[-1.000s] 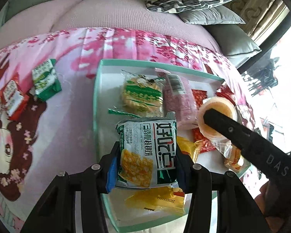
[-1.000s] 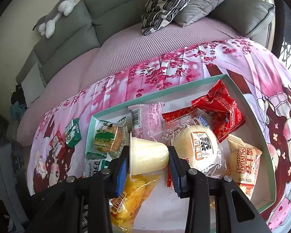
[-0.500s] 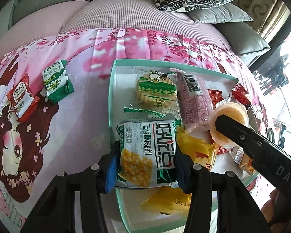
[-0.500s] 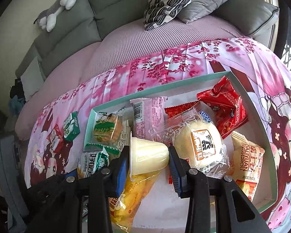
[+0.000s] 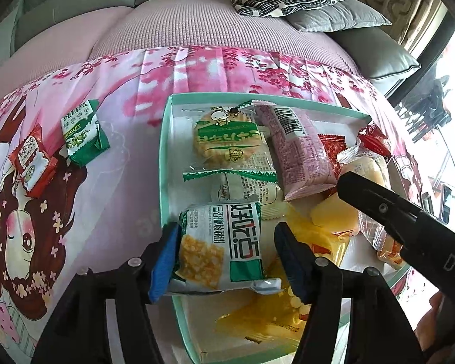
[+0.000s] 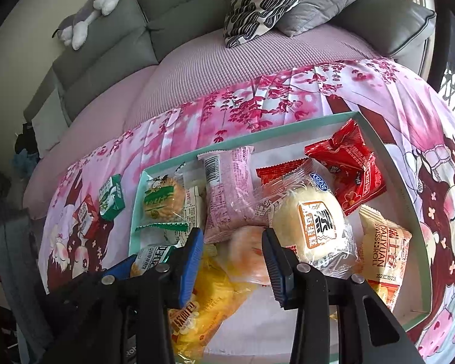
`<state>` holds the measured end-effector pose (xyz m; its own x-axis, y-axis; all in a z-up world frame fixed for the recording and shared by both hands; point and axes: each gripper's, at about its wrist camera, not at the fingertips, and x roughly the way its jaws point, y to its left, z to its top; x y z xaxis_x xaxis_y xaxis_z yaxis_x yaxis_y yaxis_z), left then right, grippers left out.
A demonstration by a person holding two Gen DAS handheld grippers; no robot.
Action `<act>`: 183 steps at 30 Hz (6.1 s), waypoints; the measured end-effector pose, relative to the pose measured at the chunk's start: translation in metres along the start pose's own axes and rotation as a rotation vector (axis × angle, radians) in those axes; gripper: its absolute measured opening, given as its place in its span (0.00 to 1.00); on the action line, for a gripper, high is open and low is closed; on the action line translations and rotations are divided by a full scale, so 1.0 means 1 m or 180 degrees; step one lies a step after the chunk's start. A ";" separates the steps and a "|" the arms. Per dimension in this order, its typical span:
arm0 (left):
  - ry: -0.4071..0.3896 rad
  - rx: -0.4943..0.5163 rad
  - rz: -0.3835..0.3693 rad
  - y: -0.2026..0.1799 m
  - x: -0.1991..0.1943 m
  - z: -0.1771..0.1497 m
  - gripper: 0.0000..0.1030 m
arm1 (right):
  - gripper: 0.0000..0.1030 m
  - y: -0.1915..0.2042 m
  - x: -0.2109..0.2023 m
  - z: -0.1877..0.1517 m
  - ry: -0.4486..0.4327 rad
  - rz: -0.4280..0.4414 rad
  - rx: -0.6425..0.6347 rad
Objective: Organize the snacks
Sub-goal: 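Lower both items into the tray and open both grippers, then move both tools back toward the last two snacks on the bed, then grasp the red milk biscuit pack with the left gripper while the right gripper grasps the green biscuit carton, then lift both items and carry them over the tray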
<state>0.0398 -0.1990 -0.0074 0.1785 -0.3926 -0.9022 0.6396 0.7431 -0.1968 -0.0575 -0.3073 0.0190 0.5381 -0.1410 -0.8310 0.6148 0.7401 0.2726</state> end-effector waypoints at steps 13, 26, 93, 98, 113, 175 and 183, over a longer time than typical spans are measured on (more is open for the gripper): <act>-0.0201 0.0067 0.0123 -0.003 -0.022 0.003 0.86 | 0.45 -0.007 -0.020 0.003 -0.0148 0.0072 0.0073; -0.0598 -0.0462 0.0515 0.036 -0.052 0.012 0.91 | 0.86 -0.031 -0.026 0.007 -0.0270 -0.0099 0.0188; -0.0318 -0.1741 0.0475 0.228 -0.026 0.033 0.75 | 0.78 0.197 0.084 0.008 0.0010 0.0422 -0.1370; -0.0266 -0.1667 0.0411 0.226 -0.012 0.040 0.74 | 0.78 0.208 0.104 0.011 0.0081 0.0322 -0.1545; -0.0219 -0.1665 0.0456 0.228 0.004 0.046 0.48 | 0.69 0.211 0.136 0.015 0.0261 0.0180 -0.1735; -0.0912 -0.1168 0.0691 0.164 -0.117 0.009 0.40 | 0.41 0.162 0.004 -0.013 -0.0160 0.0242 -0.0883; -0.0818 -0.1094 0.0658 0.144 -0.108 -0.001 0.40 | 0.41 0.127 -0.012 -0.019 -0.0214 0.0126 -0.0717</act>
<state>0.1122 -0.0488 0.0618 0.4829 -0.3066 -0.8202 0.2946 0.9390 -0.1776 0.0030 -0.1994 0.0549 0.6011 -0.1467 -0.7856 0.4523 0.8729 0.1830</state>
